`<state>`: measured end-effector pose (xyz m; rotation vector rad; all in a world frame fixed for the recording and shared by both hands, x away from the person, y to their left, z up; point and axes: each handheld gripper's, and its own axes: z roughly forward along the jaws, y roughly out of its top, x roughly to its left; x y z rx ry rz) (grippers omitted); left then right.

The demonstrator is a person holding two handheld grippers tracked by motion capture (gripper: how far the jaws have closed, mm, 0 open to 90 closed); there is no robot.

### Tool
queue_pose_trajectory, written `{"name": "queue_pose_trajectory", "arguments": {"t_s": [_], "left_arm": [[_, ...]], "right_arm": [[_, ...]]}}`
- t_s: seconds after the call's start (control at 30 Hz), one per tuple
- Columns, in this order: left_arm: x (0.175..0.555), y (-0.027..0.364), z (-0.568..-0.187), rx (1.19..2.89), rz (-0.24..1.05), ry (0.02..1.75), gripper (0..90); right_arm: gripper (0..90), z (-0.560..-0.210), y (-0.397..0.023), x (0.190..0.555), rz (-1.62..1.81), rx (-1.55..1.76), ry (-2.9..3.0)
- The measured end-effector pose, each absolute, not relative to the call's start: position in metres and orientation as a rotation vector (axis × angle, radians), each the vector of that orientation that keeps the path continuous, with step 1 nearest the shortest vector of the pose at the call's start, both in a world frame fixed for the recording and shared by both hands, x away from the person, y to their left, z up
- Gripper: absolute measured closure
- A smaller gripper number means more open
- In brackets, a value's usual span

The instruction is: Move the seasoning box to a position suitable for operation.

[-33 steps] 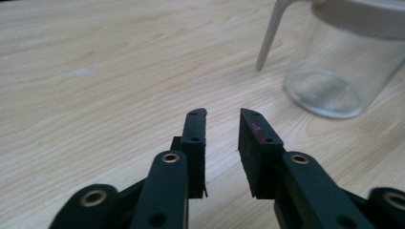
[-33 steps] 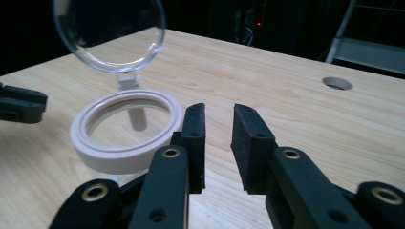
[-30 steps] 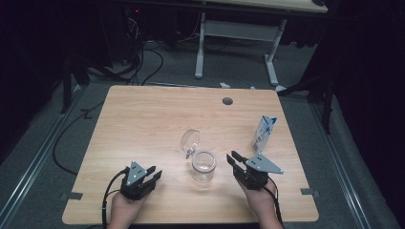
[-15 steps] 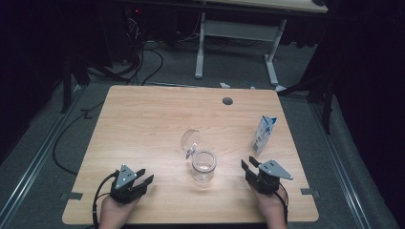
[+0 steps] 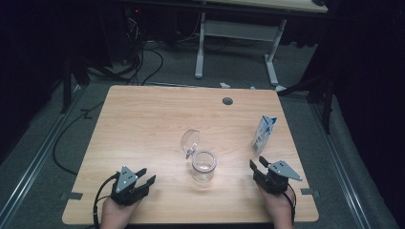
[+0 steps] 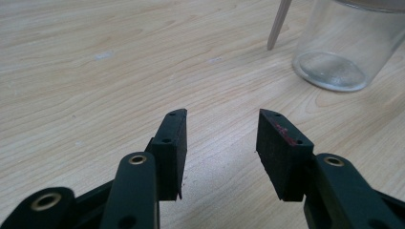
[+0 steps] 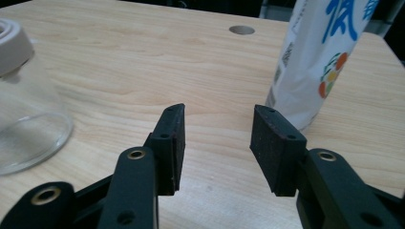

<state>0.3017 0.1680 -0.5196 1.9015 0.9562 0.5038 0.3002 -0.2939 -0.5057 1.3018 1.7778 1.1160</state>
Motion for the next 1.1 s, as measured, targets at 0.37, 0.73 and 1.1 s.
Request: {"name": "queue_pose_trajectory", "arguments": {"t_s": [0.37,0.73,1.1], "left_arm": [[0.303,0.169,-0.523,1.911,0.472,0.945,54.2],[0.302,0.168,-0.522,1.902,0.473,0.932,54.2],[0.301,0.167,-0.521,1.906,0.484,0.927,54.2]], "right_arm": [[48.3,-0.492,-0.307,0.320,1.062,1.359,1.704],[49.9,-0.483,-0.311,0.354,0.972,1.423,1.667],[61.1,-0.481,-0.306,0.368,0.935,1.444,1.625]]}}
